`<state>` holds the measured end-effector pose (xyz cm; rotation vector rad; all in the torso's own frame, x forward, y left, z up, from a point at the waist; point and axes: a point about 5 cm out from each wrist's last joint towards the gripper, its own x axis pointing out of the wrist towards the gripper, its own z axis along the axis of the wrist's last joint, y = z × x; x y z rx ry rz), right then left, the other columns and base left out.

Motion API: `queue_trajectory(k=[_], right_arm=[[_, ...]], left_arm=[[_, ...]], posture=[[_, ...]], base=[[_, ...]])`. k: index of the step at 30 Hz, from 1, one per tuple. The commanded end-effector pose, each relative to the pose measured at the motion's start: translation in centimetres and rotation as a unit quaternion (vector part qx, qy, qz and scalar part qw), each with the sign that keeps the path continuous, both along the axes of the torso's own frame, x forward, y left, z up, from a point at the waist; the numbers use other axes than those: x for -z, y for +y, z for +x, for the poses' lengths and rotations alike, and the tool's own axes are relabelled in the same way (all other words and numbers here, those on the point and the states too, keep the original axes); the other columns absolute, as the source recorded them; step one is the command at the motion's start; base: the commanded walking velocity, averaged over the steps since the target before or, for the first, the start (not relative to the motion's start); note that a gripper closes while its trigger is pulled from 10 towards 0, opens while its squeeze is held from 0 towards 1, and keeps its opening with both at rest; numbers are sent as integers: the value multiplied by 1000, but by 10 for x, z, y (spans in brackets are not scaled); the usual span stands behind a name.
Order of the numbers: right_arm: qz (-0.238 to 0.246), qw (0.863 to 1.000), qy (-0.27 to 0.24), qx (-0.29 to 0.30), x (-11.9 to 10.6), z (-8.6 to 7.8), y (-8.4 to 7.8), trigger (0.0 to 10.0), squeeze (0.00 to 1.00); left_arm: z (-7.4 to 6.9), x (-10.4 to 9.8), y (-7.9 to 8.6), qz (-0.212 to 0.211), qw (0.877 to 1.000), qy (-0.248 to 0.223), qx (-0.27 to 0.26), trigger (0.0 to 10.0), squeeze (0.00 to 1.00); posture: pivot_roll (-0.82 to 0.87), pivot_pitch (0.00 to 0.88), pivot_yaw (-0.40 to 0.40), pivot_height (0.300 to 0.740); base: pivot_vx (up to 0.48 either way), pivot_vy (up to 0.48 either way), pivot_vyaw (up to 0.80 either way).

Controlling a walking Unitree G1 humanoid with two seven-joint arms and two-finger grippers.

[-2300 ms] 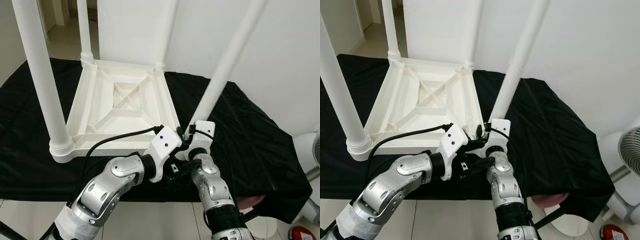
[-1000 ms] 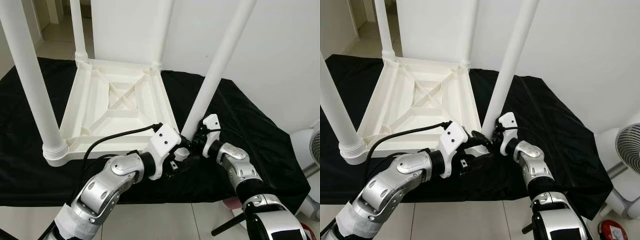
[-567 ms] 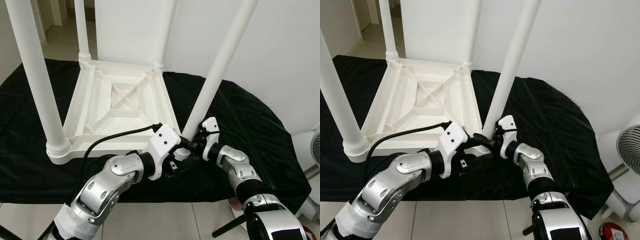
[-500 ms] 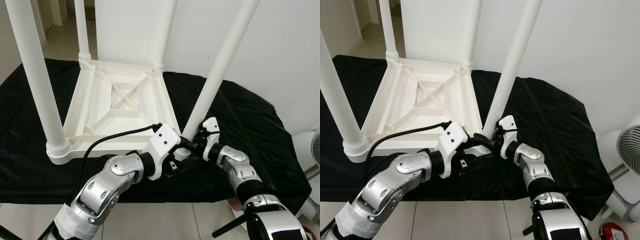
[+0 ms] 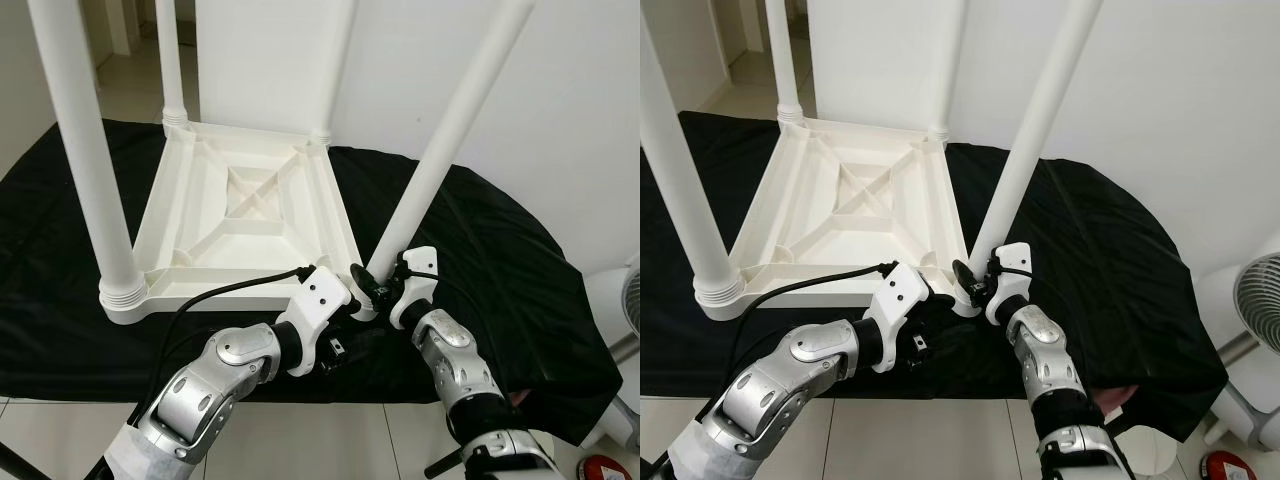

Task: Building children table

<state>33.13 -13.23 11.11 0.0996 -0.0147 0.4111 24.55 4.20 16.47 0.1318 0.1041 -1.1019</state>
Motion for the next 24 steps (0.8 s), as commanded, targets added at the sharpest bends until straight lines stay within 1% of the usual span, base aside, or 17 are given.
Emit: queue_trajectory(k=[1,2,3,4,5,6,7,8,9,12,16,17,24], right_arm=[[3,999,12,53,4,-4,-7,10000,0],[3,999,12,53,4,-4,-7,10000,0],[-3,996,18,84,6,-7,-5,10000,0],[-14,991,29,133,7,-8,-6,10000,0],[-14,991,29,133,7,-8,-6,10000,0],[-19,982,37,182,7,-11,-7,10000,0],[-19,982,37,182,7,-11,-7,10000,0],[-20,976,39,215,5,-13,-5,10000,0],[-16,972,38,229,3,-16,-2,10000,0],[-23,974,30,224,-2,-20,6,10000,0],[-26,972,36,232,-1,-22,1,10000,0],[-23,972,32,232,-3,-24,0,10000,1000],[-12,975,20,220,-6,-28,1,10000,1000]], left_arm=[[0,1,0,2,1000,-2,-3,10000,0],[0,1,0,2,1000,-2,-3,10000,0],[0,1,0,1,1000,-2,-5,10000,0],[1,0,0,0,1000,-3,-6,10000,0],[1,0,0,0,1000,-3,-6,10000,0],[1,0,0,0,1000,-3,-6,10000,0],[1,0,0,0,1000,-3,-6,10000,0],[0,0,-1,-1,1000,-4,-5,10000,0],[0,0,-1,-2,1000,-4,-5,10000,0],[-1,0,-3,-3,1000,-5,-2,10000,0],[-1,0,-4,-4,1000,-5,0,10000,0],[-1,0,-4,-4,1000,-5,0,10000,0],[-2,1,-4,-5,1000,-5,1,10000,0]], posture=[[48,0,-158,740],[48,0,-158,740],[51,0,-161,740],[52,0,-164,740],[52,0,-164,740],[52,0,-165,740],[52,0,-165,740],[52,0,-166,740],[52,0,-166,740],[50,0,-165,740],[49,0,-165,740],[48,0,-168,740],[45,0,-170,740]], base=[[0,0,0],[0,0,0],[0,0,0],[0,0,0],[0,0,0],[0,0,0],[0,0,0],[0,0,0],[0,0,0],[0,0,0],[0,0,0],[0,0,0],[0,0,0]])
